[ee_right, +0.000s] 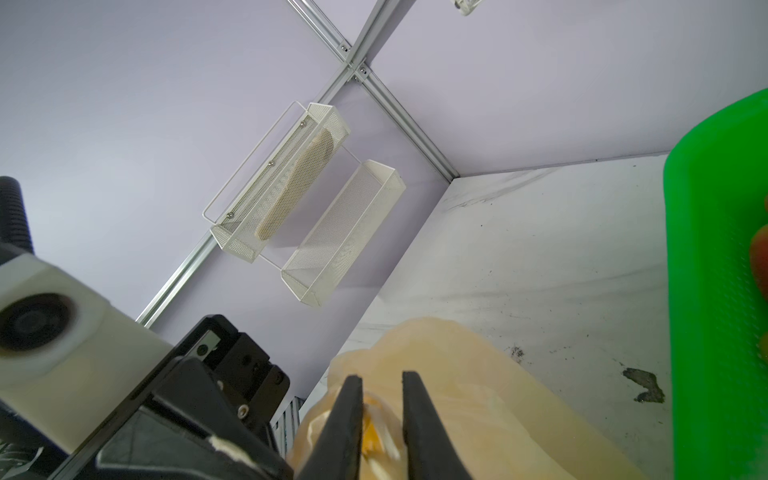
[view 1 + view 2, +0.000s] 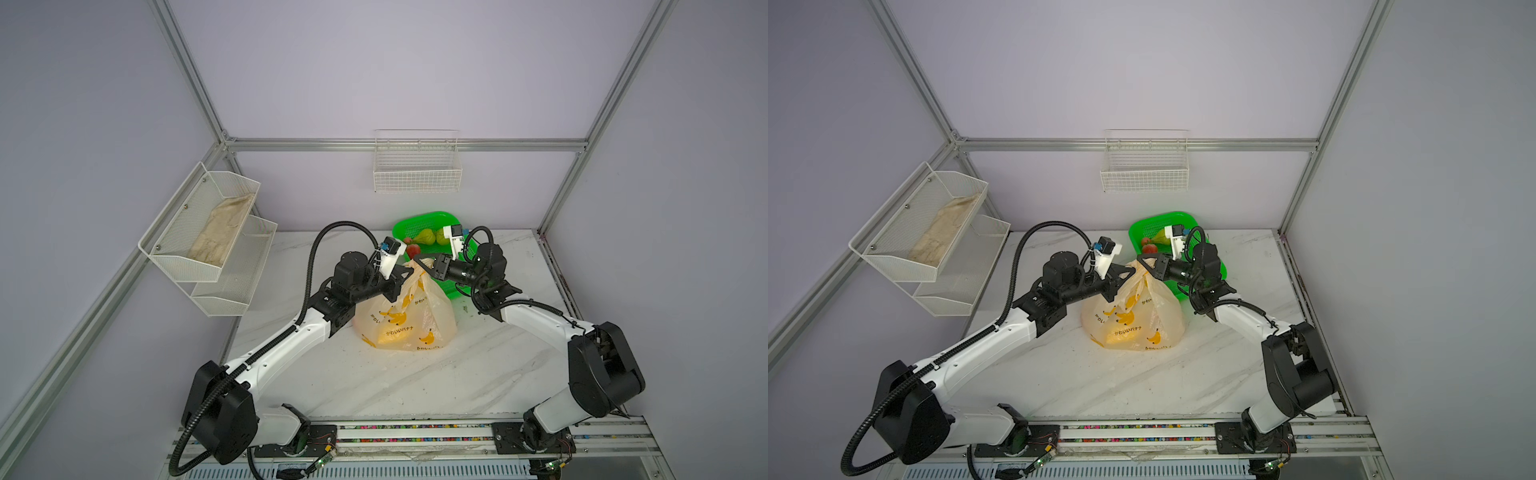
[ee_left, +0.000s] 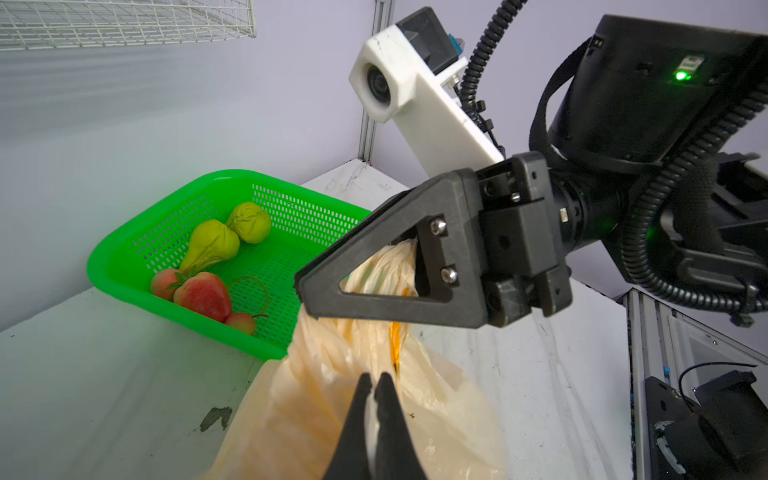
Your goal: Place the fake fruits into the plastic bag and tie a complex knot
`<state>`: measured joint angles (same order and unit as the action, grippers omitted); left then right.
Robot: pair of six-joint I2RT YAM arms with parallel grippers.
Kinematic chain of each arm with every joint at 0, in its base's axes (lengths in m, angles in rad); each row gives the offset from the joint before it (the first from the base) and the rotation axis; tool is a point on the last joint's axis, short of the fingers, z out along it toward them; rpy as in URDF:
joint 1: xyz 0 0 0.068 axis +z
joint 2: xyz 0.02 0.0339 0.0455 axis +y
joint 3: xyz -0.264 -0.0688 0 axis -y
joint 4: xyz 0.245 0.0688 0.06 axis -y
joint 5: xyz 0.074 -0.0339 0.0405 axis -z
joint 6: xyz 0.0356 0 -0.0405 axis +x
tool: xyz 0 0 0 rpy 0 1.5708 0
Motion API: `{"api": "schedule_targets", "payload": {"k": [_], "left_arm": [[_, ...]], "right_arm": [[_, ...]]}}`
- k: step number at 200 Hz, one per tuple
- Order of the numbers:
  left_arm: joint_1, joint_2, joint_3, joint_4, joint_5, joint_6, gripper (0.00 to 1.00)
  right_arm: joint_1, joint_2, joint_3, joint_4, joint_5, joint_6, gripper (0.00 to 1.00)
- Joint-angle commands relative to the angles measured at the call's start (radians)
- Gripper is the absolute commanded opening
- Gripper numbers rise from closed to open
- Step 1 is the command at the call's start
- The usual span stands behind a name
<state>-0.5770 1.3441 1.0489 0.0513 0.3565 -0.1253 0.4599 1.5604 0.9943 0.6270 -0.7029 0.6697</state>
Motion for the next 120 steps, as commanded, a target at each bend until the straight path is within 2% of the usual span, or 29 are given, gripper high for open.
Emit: {"api": "schedule_targets", "payload": {"k": [1,64,88,103,120], "left_arm": [[-0.026,-0.001,-0.027,0.047,-0.006,-0.058,0.0],[-0.078,0.003,-0.077,0.111,-0.053,-0.135,0.0],[-0.101,0.028,-0.086,0.134,-0.05,-0.133,0.0],[-0.103,0.032,-0.087,0.137,-0.036,-0.129,0.09],[-0.103,0.013,-0.094,0.139,-0.018,-0.098,0.25]], "right_arm": [[0.016,0.014,-0.018,0.097,0.058,0.048,0.2],[0.028,0.023,-0.022,0.159,0.117,0.101,0.0],[0.03,0.036,-0.017,0.186,0.109,0.108,0.0],[0.03,0.042,-0.006,0.186,0.089,0.096,0.0],[0.029,0.04,0.004,0.153,0.075,0.038,0.0]]}}
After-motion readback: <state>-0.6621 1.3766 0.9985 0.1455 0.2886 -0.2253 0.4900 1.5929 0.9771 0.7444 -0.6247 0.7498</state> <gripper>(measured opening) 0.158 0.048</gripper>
